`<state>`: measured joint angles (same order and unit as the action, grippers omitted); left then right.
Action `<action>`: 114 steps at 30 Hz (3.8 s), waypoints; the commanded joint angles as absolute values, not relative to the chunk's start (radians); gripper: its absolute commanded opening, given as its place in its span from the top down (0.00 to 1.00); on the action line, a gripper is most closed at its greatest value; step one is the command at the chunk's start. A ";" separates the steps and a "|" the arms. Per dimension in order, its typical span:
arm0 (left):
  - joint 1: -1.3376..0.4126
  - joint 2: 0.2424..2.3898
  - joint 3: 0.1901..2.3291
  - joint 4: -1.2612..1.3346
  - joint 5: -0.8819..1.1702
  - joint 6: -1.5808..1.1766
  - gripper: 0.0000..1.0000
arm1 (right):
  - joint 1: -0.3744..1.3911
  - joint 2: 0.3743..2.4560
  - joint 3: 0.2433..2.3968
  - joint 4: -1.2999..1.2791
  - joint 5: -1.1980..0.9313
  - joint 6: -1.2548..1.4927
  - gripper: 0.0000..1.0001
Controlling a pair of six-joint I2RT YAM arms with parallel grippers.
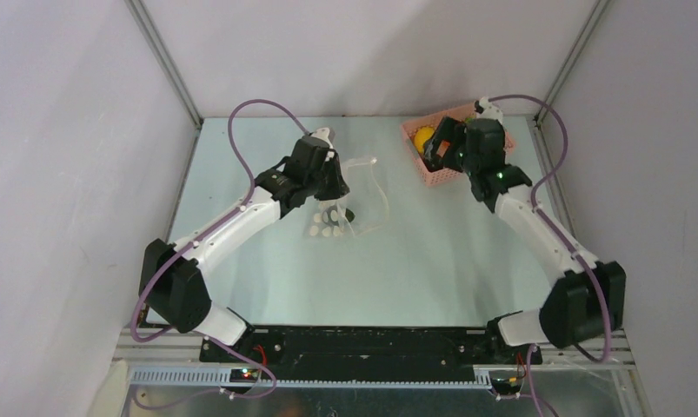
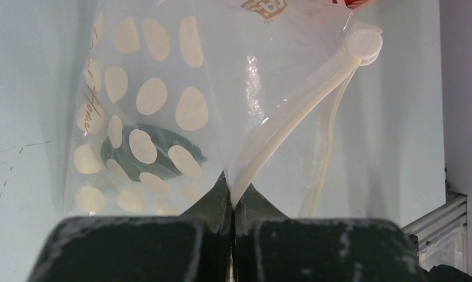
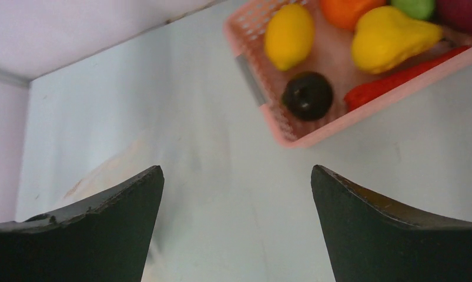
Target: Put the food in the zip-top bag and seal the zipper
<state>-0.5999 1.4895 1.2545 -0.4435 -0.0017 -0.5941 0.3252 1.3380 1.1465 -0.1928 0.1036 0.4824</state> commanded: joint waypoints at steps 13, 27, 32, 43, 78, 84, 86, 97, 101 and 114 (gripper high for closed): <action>-0.603 1.451 1.230 -0.418 0.005 -0.575 1.00 | 0.156 2.096 1.876 -0.528 0.330 0.218 0.01; -0.603 1.477 1.232 -0.405 0.024 -0.574 1.00 | 0.109 2.305 1.993 -0.552 0.361 0.199 0.00; -0.602 1.481 1.238 -0.406 0.028 -0.574 1.00 | 0.093 2.323 2.005 -0.554 0.332 0.189 0.01; -0.602 1.493 1.253 -0.418 0.018 -0.575 1.00 | 0.072 2.380 2.010 -0.494 0.279 0.099 0.01; -0.603 1.478 1.256 -0.422 0.017 -0.577 1.00 | 0.064 2.124 1.932 -0.412 0.171 0.110 0.75; -0.603 1.474 1.261 -0.429 0.022 -0.574 1.00 | 0.067 1.983 1.868 -0.415 0.110 0.160 0.76; -0.602 1.473 1.262 -0.432 0.025 -0.574 1.00 | 0.070 1.934 1.833 -0.402 0.078 0.177 0.76; -0.602 1.450 1.258 -0.444 0.009 -0.572 1.00 | 0.118 1.568 1.540 -0.224 -0.481 0.335 0.77; -0.603 1.444 1.257 -0.450 0.015 -0.575 1.00 | 0.207 1.444 1.371 -0.124 -0.756 0.323 0.77; -0.603 1.399 1.231 -0.480 0.051 -0.578 1.00 | 0.529 1.418 1.290 -0.447 -1.030 -0.213 0.79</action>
<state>-0.5999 1.4487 1.2369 -0.4679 0.0402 -0.5846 0.5163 1.3788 1.2961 -0.3695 -0.9722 -0.1024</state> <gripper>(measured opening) 0.005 0.892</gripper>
